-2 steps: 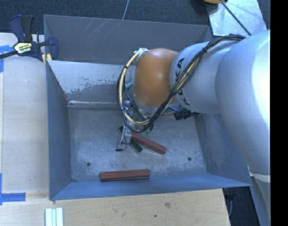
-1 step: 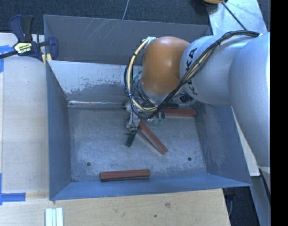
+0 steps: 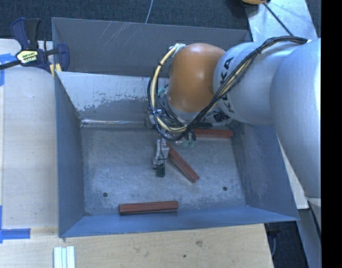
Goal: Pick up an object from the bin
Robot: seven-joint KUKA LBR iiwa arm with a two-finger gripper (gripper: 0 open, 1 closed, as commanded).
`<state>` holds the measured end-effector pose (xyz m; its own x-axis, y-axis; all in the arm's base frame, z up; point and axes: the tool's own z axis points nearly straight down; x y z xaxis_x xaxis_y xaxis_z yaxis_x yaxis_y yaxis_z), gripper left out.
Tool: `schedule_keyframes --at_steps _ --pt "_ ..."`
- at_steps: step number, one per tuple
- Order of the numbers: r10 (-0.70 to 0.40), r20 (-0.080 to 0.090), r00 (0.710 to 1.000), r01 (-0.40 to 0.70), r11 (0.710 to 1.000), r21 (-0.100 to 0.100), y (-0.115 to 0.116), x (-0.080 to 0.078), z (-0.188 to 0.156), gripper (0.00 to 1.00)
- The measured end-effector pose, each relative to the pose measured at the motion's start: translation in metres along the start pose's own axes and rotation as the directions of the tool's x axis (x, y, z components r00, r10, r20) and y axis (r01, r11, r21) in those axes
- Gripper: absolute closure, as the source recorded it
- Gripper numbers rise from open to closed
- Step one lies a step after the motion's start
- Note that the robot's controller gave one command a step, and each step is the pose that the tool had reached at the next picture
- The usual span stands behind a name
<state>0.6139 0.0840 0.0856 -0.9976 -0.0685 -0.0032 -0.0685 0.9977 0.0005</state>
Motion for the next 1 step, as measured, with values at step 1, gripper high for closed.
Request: schedule_keyframes --at_steps 1 --pt "0.000 0.000 1.000 0.000 1.000 0.000 0.0000 0.0000 0.0000 0.00"
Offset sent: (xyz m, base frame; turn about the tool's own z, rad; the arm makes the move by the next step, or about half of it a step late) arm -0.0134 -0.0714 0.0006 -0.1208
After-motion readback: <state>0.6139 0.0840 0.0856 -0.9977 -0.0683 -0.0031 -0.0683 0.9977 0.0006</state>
